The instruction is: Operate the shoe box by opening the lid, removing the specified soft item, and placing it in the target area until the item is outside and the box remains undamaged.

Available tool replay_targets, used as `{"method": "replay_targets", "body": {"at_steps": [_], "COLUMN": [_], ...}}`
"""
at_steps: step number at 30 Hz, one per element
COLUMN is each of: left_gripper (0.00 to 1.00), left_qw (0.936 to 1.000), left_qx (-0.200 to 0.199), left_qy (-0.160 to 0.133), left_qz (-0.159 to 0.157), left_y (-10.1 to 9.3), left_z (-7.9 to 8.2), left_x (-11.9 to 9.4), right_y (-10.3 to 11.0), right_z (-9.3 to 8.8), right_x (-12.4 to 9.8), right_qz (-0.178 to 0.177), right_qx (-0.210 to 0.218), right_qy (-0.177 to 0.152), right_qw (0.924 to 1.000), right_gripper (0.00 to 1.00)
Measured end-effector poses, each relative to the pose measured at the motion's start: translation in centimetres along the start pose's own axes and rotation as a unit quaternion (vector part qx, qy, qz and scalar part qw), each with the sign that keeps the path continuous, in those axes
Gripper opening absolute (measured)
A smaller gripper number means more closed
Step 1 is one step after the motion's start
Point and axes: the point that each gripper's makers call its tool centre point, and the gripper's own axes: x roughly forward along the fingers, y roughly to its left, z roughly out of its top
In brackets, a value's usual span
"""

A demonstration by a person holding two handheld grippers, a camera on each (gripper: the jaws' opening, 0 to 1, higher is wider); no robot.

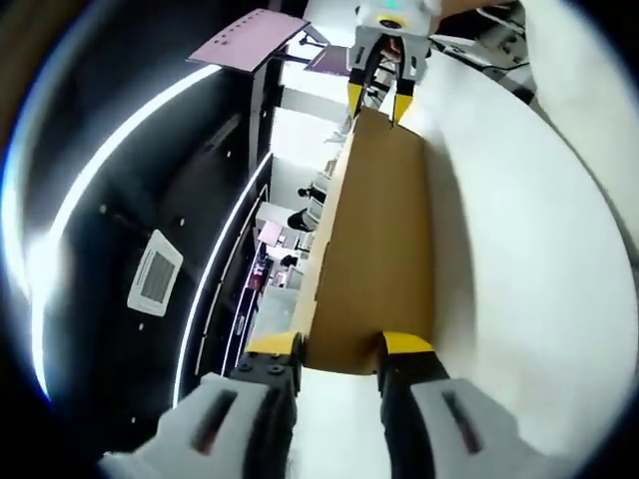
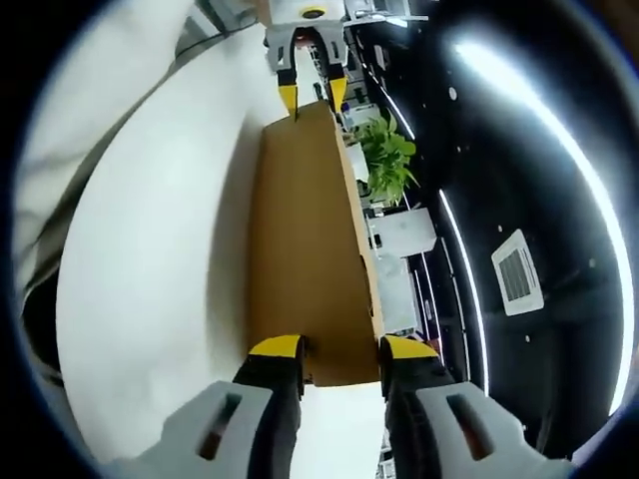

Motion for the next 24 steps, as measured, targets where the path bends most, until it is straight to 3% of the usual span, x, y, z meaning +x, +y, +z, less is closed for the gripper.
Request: {"method": "replay_targets", "body": {"at_steps": [2,17,24], "left_gripper": [0.31,0.31,0.30], "left_qw": [0.9998,0.9997,0.9998], "left_qx": [-0.020,-0.023,-0.019], "left_qy": [-0.001,0.001,0.004], "left_qz": [0.000,0.001,0.000], "left_y": [0.09,0.11,0.15], "left_z": [0.05,0.04,0.01], "left_x": [0.00,-0.06,-0.08], "right_y": [-0.01,0.08,0.12], "right_z": [0.02,-0.02,-0.17], "right_x": [0.01,0.01,0.02], "right_qz": [-0.001,0.000,-0.001], "right_qx": [-0.001,0.000,-0.019], "right_qy": [0.002,-0.003,0.008], "right_qw": [1.0000,1.0000,0.9998], "right_gripper": [0.29,0.28,0.28]}}
